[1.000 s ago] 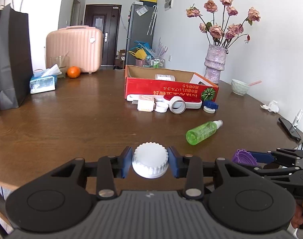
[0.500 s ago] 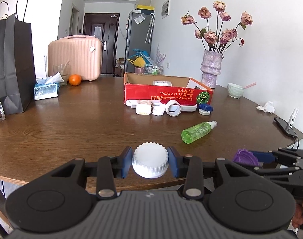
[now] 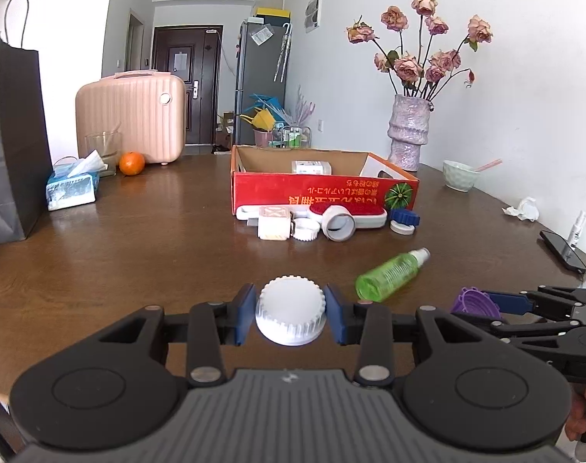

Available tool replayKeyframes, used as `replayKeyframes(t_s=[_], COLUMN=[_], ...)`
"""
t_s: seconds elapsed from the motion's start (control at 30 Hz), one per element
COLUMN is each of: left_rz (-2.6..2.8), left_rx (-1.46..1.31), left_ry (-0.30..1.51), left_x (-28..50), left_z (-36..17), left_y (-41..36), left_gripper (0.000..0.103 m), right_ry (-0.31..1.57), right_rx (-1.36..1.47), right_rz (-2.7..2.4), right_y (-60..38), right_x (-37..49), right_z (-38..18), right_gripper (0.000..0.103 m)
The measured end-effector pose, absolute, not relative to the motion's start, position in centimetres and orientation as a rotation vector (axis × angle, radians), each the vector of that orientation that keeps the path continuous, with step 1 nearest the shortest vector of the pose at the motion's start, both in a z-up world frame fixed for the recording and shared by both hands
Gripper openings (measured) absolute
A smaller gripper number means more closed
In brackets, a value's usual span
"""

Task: Organize rigid objects
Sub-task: 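Carry the purple cap and the white cap over the red box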

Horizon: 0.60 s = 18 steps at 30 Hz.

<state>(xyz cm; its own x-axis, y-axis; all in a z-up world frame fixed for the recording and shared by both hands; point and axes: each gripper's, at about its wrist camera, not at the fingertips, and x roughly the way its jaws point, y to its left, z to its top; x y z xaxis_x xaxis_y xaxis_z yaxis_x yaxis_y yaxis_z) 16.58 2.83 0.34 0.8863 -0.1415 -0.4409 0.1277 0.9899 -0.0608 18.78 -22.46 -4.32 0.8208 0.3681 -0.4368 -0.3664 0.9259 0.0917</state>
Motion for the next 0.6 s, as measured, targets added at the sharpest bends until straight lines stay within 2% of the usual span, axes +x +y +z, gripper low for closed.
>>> replayKeyframes(t_s=[0.47, 0.6], left_rz=[-0.11, -0.082], left_rx=[0.006, 0.042], left_ry=[0.421, 0.355], left_x=[28.2, 32.0], left_z=[2.6, 4.1], left_y=[3.2, 3.4], left_gripper=[0.039, 0.04], right_ry=[0.449, 0.44], right_rx=[-0.022, -0.022], right_rz=[0.364, 0.353], right_y=[-22.7, -23.1], right_x=[28.6, 32.9], right_z=[-1.5, 0.0], right_gripper=[0.052, 0.052])
